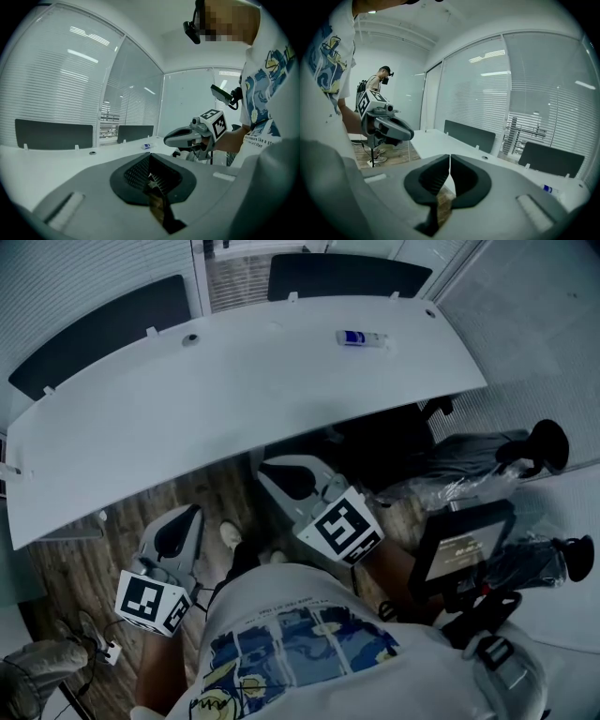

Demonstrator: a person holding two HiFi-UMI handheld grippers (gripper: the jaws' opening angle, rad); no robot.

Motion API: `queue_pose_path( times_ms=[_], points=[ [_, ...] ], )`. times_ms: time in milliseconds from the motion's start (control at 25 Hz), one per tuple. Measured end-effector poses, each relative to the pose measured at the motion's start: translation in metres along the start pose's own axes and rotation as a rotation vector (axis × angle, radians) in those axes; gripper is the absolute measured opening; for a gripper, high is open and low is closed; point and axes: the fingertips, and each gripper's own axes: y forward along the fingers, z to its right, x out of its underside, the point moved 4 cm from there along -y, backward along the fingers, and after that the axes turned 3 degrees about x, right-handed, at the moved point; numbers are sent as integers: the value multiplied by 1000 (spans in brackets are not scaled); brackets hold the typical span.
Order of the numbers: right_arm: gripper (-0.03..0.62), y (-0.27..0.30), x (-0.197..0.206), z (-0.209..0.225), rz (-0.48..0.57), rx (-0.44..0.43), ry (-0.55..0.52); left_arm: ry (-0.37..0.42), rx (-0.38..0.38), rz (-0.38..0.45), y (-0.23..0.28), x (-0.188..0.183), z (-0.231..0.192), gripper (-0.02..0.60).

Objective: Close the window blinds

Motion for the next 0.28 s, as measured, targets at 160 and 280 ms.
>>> queue_pose_path(
  times_ms=[160, 280],
  points=[
    [8, 1, -3, 1, 5, -2, 0, 2, -6, -4, -2, -2, 0, 5],
    [8, 1, -4, 0, 3, -6, 3, 3, -8, -10, -4, -3, 0, 5]
  ],
)
